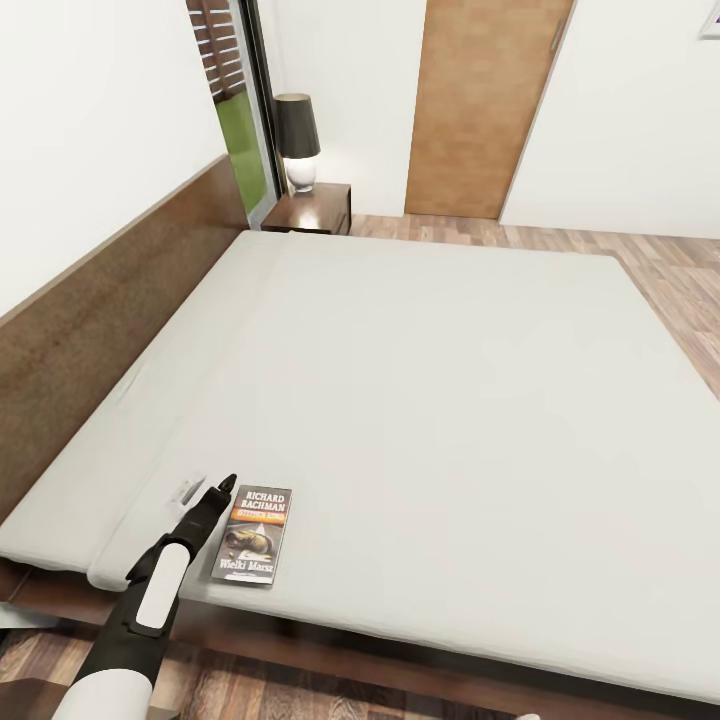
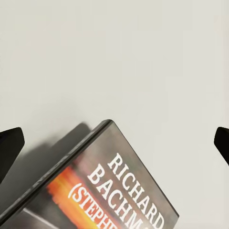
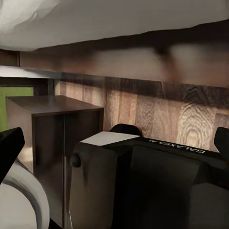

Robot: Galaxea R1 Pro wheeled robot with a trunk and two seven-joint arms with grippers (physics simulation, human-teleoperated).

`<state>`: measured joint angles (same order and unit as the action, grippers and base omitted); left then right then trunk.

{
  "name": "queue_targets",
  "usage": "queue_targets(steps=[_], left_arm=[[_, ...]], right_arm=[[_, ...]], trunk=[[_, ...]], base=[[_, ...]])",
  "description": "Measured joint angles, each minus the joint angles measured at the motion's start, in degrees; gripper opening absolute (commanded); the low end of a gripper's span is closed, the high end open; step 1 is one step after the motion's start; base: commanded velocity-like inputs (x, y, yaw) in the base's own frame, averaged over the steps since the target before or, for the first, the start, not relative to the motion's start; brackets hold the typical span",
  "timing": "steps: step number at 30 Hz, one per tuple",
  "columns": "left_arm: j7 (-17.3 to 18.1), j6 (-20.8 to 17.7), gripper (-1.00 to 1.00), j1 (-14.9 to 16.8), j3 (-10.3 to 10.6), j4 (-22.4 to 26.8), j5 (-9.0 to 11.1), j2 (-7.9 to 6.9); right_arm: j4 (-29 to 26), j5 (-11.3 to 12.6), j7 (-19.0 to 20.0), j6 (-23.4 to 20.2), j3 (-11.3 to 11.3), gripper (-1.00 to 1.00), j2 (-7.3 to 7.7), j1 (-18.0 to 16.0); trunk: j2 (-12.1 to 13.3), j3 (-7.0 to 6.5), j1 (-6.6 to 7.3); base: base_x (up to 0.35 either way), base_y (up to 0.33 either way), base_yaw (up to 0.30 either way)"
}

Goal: In the bedroom, move the book from the bed onto either nightstand, and place the two sandals side by side next to the bed.

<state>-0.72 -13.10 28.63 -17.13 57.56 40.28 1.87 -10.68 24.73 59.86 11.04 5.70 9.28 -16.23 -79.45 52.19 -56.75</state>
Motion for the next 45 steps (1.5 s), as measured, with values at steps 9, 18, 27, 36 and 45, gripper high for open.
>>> queue_targets(steps=[9, 18, 27, 36, 45], left_arm=[[0.0, 0.0, 1.0, 0.0, 0.0, 0.0, 0.0, 0.0], [0.0, 0.0, 1.0, -0.01, 0.0, 0.0, 0.08, 0.0], [0.0, 0.0, 1.0, 0.0, 0.0, 0.0, 0.01, 0.0], [0.0, 0.0, 1.0, 0.0, 0.07, 0.0, 0.02, 0.0], [0.0, 0.0, 1.0, 0.0, 0.04, 0.0, 0.06, 0.0]], right_arm=[[0.0, 0.02, 0.04, 0.0, -0.01, 1.0, 0.0, 0.0], [0.0, 0.03, 0.03, 0.0, -0.12, 1.0, 0.0, 0.0], [0.0, 0.02, 0.0, 0.0, -0.19, 1.0, 0.0, 0.0], [0.0, 0.01, -0.04, 0.0, -0.19, 1.0, 0.0, 0.0], [0.0, -0.01, -0.04, 0.0, -0.12, 1.0, 0.0, 0.0]], trunk=[[0.0, 0.0, 0.0], [-3.6, 1.61, -1.97], [-5.62, 2.51, -3.08], [-7.62, 3.41, -4.17], [-8.41, 3.76, -4.61]], base=[[0.0, 0.0, 0.0], [0.0, 0.0, 0.0], [0.0, 0.0, 0.0], [0.0, 0.0, 0.0], [0.0, 0.0, 0.0]])
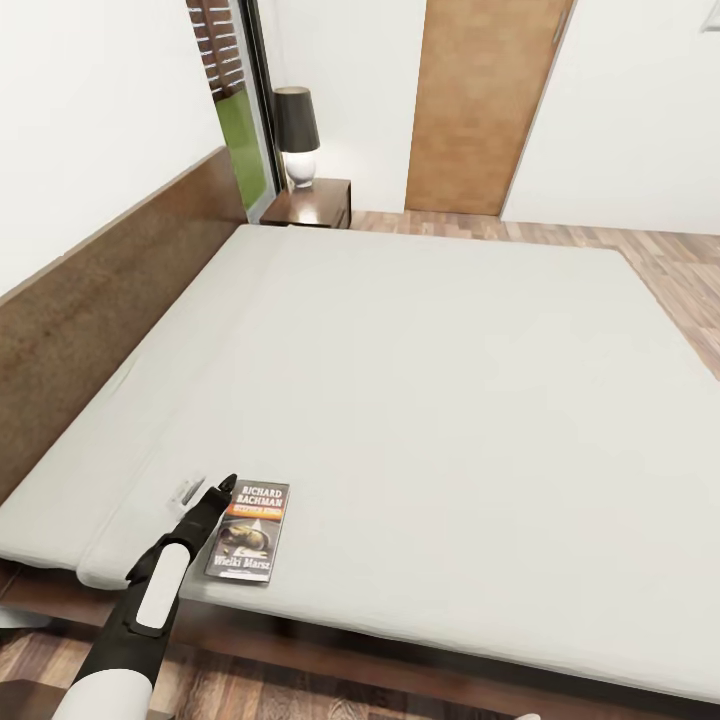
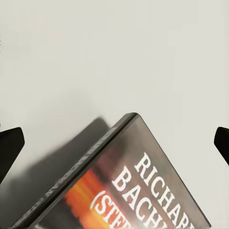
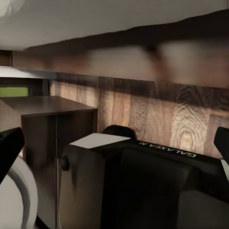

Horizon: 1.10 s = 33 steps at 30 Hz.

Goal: In the bedroom, move the book from the bed onto either nightstand, and place the two sandals side by side next to the bed.

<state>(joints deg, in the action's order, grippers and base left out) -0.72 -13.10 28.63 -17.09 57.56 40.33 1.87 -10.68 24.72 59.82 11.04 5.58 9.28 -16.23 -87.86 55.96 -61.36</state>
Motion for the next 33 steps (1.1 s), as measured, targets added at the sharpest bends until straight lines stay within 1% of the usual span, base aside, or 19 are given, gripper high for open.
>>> queue_targets(steps=[4, 12, 17, 19, 33], left_arm=[[0.0, 0.0, 1.0, 0.0, -0.04, 0.0, 0.02, 0.0], [0.0, 0.0, 1.0, 0.0, -0.04, 0.0, -0.01, 0.0], [0.0, 0.01, 1.0, -0.01, -0.03, 0.01, -0.02, 0.0], [0.0, 0.14, 1.0, 0.01, -0.07, 0.08, -0.31, -0.01], [0.03, 0.18, 1.0, 0.02, -0.02, 0.08, -0.37, -0.01]], right_arm=[[0.0, 0.01, 0.0, 0.0, 0.0, 1.0, 0.0, 0.0], [0.0, 0.02, 0.0, 0.0, 0.0, 1.0, 0.0, 0.0], [0.0, 0.03, 0.0, 0.0, 0.0, 1.0, 0.0, 0.0], [0.0, 0.03, 0.0, -0.01, 0.0, 1.0, 0.0, 0.0], [0.0, 0.02, 0.0, 0.0, -0.08, 1.0, 0.0, 0.0]], trunk=[[-1.6, 0.72, -0.88], [-1.62, 0.72, -0.89], [-3.61, 1.62, -1.98], [-4.42, 1.97, -2.41], [-4.43, 1.98, -2.42]], base=[[0.0, 0.0, 0.0], [0.0, 0.0, 0.0], [0.0, 0.0, 0.0], [0.0, 0.0, 0.0], [0.0, 0.0, -0.003]])
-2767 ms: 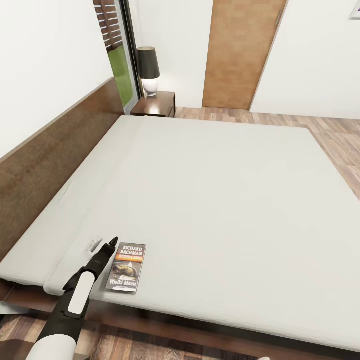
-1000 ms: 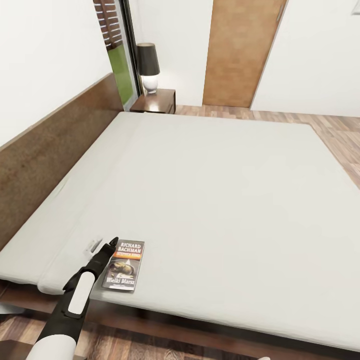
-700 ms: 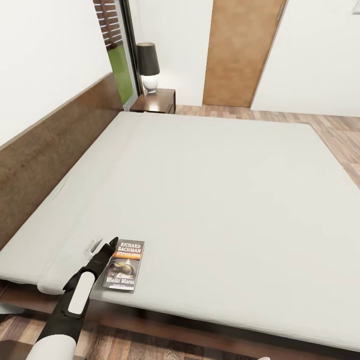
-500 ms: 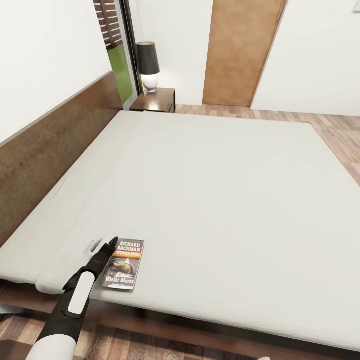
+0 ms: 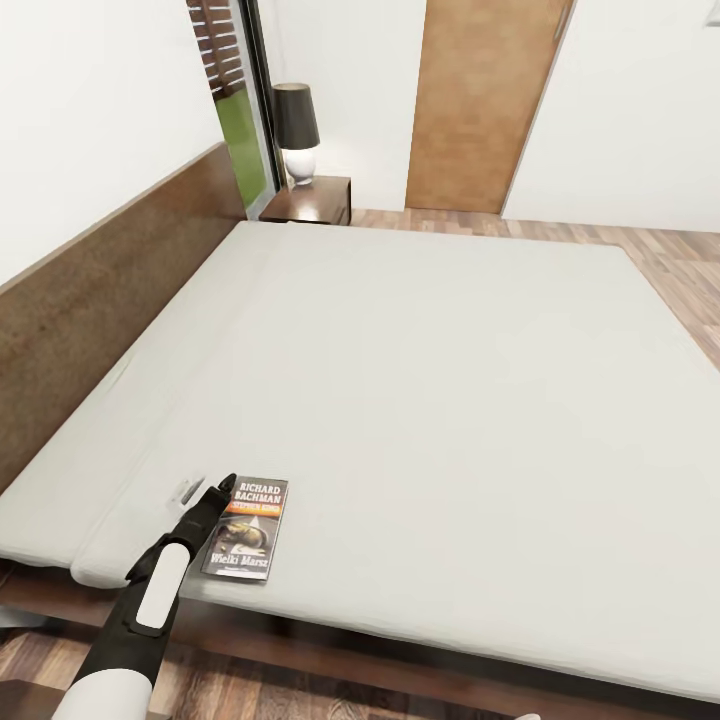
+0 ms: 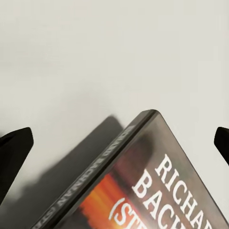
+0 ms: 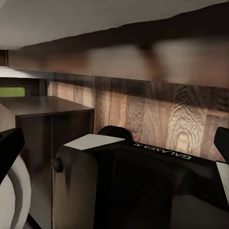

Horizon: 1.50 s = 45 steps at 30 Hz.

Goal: In the bedroom, move the book from the bed onto either nightstand, and place the two sandals side by side next to the bed.

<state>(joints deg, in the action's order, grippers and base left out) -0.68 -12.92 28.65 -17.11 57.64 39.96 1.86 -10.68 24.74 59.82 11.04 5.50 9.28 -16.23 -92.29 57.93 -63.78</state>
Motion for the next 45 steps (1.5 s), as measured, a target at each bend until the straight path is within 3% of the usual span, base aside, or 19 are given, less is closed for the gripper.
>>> queue_targets(steps=[45], left_arm=[[0.05, 0.09, 1.0, 0.0, 0.1, 0.19, -0.21, 0.0]], right_arm=[[0.0, -0.03, 0.01, 0.01, 0.35, 1.0, 0.0, 0.0]], trunk=[[0.0, 0.0, 0.0]], base=[[0.0, 0.0, -0.069]])
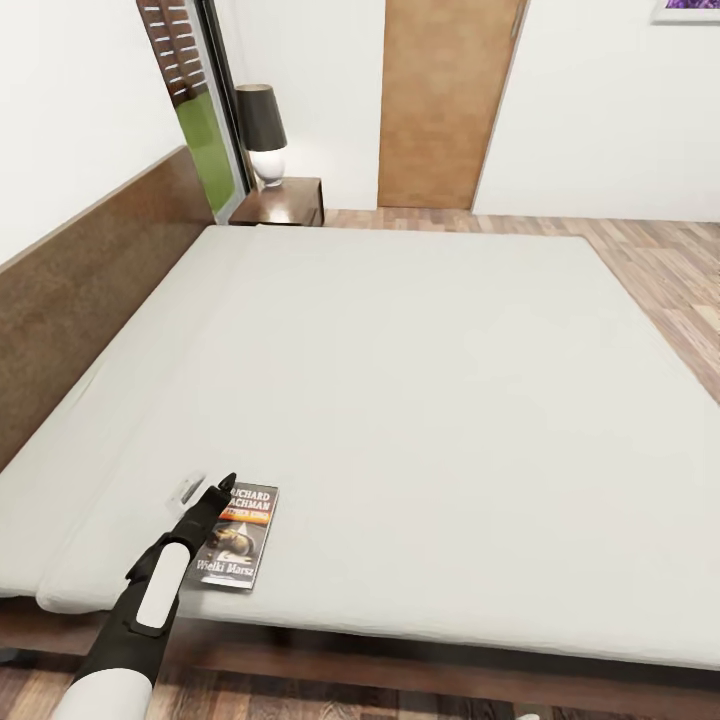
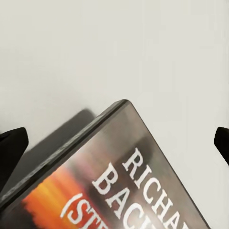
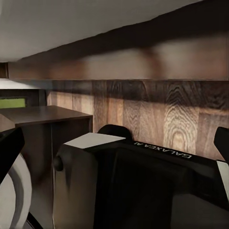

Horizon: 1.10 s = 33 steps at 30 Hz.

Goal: In the bedroom, move the book from the bed onto either nightstand, and place the two sandals side by side next to the bed.

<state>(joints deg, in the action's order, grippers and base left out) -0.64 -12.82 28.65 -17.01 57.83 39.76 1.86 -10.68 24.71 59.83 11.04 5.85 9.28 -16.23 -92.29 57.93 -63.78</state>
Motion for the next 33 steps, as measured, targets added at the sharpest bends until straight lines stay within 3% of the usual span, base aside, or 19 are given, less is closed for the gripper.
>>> queue_targets(steps=[33], left_arm=[[0.0, -0.02, 1.0, 0.0, 0.37, 0.03, 0.02, 0.17]], right_arm=[[0.0, -0.01, 0.0, 0.0, 0.0, 1.0, 0.0, 0.0]], trunk=[[0.0, 0.0, 0.0]], base=[[0.0, 0.0, -0.033]])
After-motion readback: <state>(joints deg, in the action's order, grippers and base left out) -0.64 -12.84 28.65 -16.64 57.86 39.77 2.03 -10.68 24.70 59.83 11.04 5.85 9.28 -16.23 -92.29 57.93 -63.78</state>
